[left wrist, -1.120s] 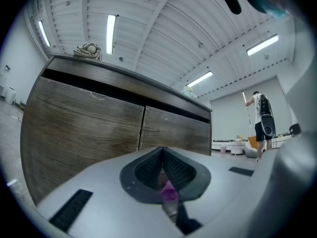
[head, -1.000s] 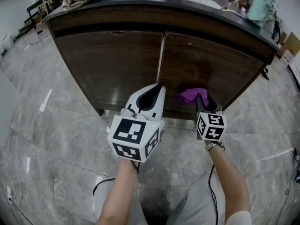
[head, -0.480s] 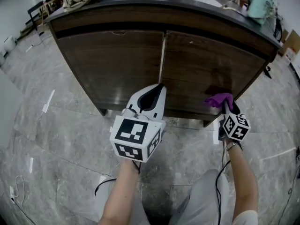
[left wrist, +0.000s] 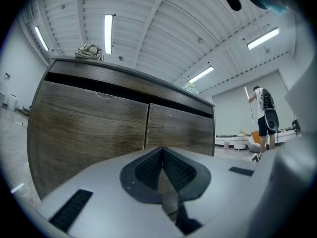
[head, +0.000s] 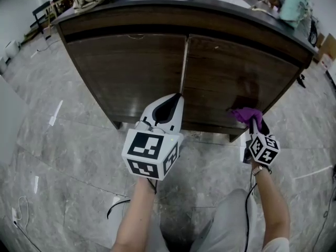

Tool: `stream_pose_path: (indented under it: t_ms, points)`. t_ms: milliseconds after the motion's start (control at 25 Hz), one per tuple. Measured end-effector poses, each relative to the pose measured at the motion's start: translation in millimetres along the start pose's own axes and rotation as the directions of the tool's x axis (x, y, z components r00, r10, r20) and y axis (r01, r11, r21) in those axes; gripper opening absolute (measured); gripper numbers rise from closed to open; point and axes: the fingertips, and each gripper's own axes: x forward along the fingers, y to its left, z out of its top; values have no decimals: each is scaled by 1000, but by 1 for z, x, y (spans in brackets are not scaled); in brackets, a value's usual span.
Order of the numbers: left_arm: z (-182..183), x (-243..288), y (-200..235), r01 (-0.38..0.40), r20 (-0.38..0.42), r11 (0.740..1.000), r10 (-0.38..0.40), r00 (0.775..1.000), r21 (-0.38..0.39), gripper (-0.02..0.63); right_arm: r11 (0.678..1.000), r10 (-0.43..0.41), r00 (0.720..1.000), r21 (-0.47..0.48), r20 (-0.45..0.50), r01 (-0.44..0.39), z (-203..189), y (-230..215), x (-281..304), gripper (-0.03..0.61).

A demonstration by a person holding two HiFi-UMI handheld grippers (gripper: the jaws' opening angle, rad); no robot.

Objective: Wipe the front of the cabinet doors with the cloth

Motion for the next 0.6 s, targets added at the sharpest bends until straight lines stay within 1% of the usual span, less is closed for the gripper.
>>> stream_pose_path:
  t_ms: [120,240,320,400,480,600]
  points:
    - [1,1,-1,4,5,1000,-4,1000,1,6,995,90,996,-52,16,-89,-1,64,-6,141]
    - [3,1,-1,6,11,1000,-6,1000,-5,6,973,196,980,-122,-23,-197,-18,131,-1,141]
    - [2,1,-2,5,11,1000,-4,1000,-14,6,959,224,974,-166,-40,-228,-27,163,9,141]
    - [2,1,-7,12,9,1000,-12,1000,-12,6,961,224,974,-156,-44,-228,-32,183,19,141]
    - [1,0,-12,24,4,1000,-24,1000,4,6,965,232,971,-110,-48,-236,-36,203,29,141]
    - [0,-3,-11,22,-4,1000,-22,1000,19,6,959,274,960,-52,-60,-277,-43,239,41,141]
